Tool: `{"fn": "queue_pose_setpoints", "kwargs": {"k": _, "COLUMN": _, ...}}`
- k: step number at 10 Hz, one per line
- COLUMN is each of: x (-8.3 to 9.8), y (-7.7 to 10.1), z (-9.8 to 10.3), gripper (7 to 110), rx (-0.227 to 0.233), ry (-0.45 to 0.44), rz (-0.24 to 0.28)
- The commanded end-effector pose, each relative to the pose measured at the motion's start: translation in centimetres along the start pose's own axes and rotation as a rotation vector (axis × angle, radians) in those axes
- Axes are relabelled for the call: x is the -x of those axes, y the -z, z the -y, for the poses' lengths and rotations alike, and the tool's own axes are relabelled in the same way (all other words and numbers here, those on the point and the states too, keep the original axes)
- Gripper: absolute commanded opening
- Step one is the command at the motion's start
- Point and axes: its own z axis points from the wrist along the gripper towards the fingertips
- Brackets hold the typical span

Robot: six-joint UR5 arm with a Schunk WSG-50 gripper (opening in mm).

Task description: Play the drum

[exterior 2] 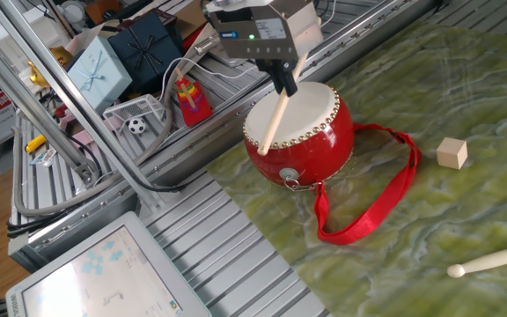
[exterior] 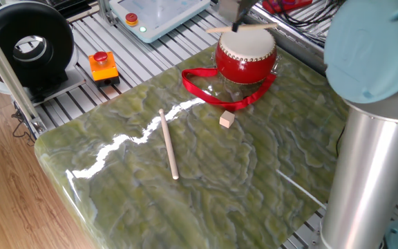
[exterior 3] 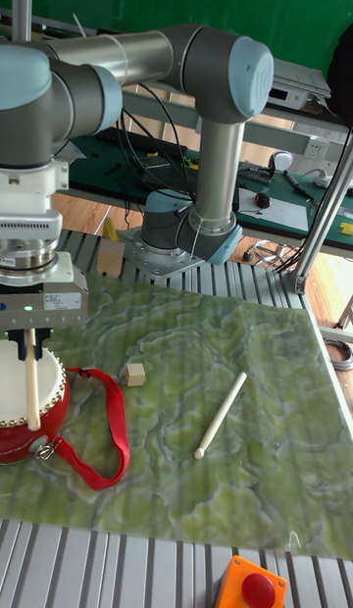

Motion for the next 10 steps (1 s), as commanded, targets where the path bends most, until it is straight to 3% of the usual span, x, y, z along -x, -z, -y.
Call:
{"fn": "queue_pose_setpoints", "kwargs": {"k": 1, "x": -2.7, "y": -0.8, "z": 1.2, "gripper": 7, "rx": 0.023, "ry": 0.017, "rz": 0.021}}
{"fn": "queue_pose_setpoints", "kwargs": {"k": 4, "x": -2.2, "y": -1.0, "z": 1.0, "gripper": 7, "rx": 0.021, "ry": 0.011, "rz": 0.015}}
{"fn": "queue_pose_setpoints", "kwargs": {"k": 8, "x": -0.7, "y": -2.7, "z": 2.0, "gripper": 7, "rx": 0.014, "ry": 0.007, "rz": 0.020}}
{"fn": "queue_pose_setpoints", "kwargs": {"k": 10, "x": -0.4, "y": -2.4, "z": 1.7, "gripper": 7, "rx": 0.020, "ry": 0.003, "rz": 0.021}}
